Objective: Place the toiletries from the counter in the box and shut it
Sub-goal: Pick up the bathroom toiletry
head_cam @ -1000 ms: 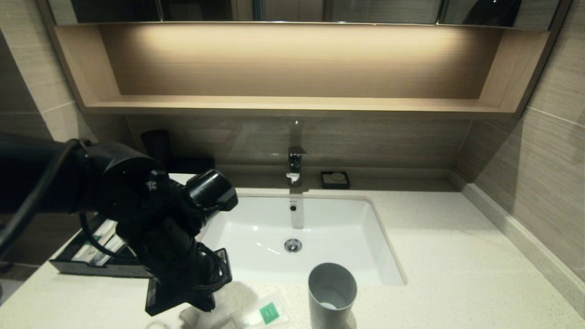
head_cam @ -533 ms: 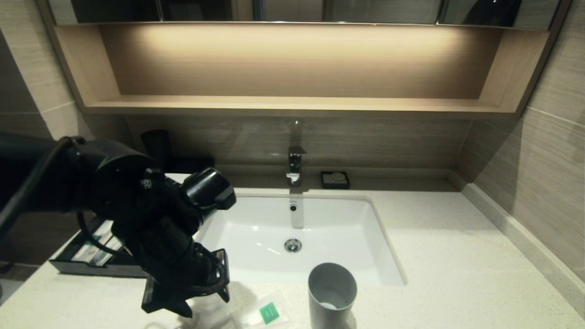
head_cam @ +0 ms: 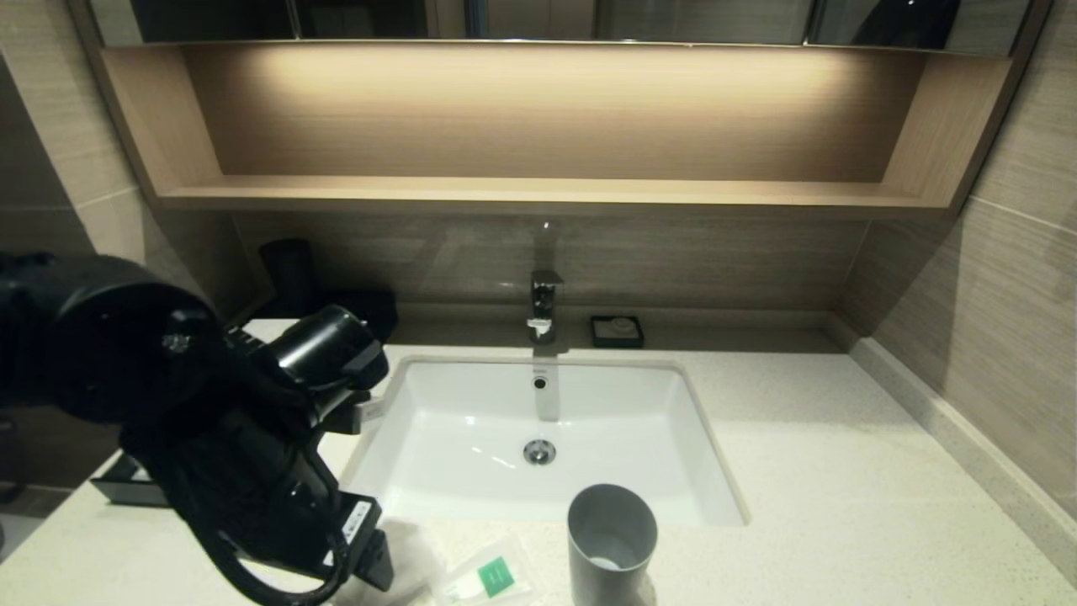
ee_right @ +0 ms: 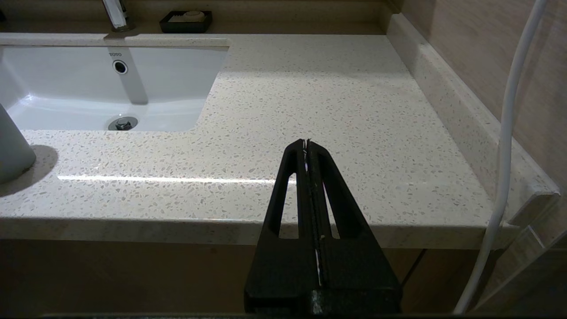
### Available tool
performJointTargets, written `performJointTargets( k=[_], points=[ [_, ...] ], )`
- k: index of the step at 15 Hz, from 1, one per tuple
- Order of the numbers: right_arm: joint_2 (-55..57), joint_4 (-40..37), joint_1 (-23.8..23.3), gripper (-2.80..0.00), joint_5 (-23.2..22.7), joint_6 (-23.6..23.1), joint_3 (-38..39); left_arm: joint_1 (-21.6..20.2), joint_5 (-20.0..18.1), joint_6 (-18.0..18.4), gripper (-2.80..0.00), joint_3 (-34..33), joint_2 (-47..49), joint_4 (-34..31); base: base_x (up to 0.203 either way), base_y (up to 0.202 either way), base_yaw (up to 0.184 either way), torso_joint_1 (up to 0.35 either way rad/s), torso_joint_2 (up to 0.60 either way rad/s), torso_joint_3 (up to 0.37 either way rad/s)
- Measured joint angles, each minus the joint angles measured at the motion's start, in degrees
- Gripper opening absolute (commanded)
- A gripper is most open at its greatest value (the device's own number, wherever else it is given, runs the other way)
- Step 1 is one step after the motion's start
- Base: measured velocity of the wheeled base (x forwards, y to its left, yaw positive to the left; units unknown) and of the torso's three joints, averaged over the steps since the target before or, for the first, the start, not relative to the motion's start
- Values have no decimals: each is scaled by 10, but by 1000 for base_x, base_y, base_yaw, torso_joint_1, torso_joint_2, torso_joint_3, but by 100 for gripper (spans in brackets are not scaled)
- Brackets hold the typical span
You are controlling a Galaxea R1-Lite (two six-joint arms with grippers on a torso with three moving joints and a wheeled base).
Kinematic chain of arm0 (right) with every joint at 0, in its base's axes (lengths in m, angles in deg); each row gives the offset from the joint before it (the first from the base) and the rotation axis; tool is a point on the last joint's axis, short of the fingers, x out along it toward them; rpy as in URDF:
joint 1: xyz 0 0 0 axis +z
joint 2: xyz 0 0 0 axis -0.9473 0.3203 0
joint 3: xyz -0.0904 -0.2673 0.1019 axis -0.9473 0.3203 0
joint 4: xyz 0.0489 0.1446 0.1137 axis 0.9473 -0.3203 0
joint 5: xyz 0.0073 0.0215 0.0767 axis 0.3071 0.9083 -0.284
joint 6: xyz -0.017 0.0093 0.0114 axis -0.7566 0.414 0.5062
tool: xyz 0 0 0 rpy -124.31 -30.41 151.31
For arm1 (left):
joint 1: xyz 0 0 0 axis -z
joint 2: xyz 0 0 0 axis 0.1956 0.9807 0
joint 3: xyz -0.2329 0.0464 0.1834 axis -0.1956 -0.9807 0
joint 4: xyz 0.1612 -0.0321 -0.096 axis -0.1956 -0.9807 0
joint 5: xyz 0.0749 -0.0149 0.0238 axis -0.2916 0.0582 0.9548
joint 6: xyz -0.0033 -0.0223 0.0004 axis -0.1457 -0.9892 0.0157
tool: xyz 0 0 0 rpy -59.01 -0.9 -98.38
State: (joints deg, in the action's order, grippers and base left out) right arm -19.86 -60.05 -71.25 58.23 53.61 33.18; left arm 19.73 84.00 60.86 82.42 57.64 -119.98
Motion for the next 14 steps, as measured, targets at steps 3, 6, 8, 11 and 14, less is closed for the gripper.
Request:
performJointTargets(
  k=[3,6,8,11,14],
  points=[
    [0,0,0,-280,0,0,0,-15,0,104,0,-44,-23,38,0,0,0,0,0,0],
    [0,0,0,-280,0,0,0,-38,-1,166,0,-91,-32,107,0,0,0,0,0,0],
    [0,0,0,-280,0,0,0,-49,-2,193,0,-110,-36,127,0,0,0,0,0,0],
    [0,0,0,-280,0,0,0,-59,-21,203,0,-120,-37,132,0,0,0,0,0,0],
    [0,0,0,-280,0,0,0,-73,-47,228,0,-123,-33,133,0,0,0,0,0,0]
  ],
)
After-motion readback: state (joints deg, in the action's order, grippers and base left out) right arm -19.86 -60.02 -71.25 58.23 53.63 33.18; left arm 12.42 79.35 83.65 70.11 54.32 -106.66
